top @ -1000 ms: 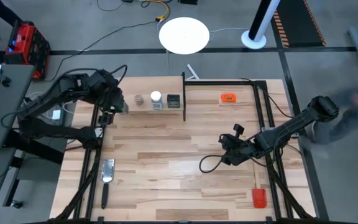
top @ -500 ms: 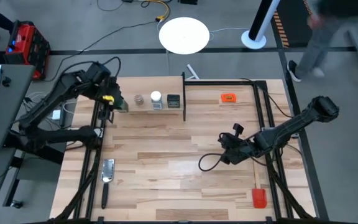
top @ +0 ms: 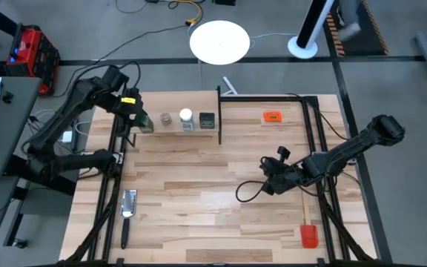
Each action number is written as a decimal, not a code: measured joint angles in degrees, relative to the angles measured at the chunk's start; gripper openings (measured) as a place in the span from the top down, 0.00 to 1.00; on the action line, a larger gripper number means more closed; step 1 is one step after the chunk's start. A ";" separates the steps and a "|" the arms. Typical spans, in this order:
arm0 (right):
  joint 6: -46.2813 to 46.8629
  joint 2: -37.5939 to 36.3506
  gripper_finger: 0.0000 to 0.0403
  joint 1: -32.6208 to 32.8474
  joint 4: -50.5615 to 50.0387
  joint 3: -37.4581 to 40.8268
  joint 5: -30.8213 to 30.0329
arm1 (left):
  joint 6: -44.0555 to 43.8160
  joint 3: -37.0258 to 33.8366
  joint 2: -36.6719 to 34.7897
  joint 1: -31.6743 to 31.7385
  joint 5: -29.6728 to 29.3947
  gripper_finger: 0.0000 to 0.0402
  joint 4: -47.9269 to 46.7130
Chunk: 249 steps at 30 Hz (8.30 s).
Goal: Shelf spices
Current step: Remove the green seasoning bottle from the shelf
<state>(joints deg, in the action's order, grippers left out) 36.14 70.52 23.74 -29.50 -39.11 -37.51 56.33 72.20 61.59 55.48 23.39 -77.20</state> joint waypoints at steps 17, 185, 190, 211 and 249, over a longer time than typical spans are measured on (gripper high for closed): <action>-0.59 0.00 0.97 -0.26 0.00 0.00 -0.01 | -4.58 0.00 1.30 0.00 -2.60 0.51 3.63; -3.21 0.00 0.88 -1.76 3.35 0.00 0.21 | -13.37 -6.64 -6.10 -14.71 -24.98 0.35 16.90; -3.21 0.00 0.88 -1.76 3.35 0.00 0.21 | -13.77 -6.62 -7.39 -14.69 -24.98 0.35 16.89; -3.17 0.00 0.88 -1.72 3.35 0.00 0.21 | -14.27 -6.58 -16.33 -14.69 -22.75 0.35 29.40; -33.79 0.02 0.88 -16.94 33.30 -9.94 13.93 | -44.51 -8.55 -12.58 -50.82 -15.00 0.35 38.65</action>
<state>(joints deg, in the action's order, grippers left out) 2.35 70.54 6.80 3.80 -49.06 -23.58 11.82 63.66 49.01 4.66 8.39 -38.55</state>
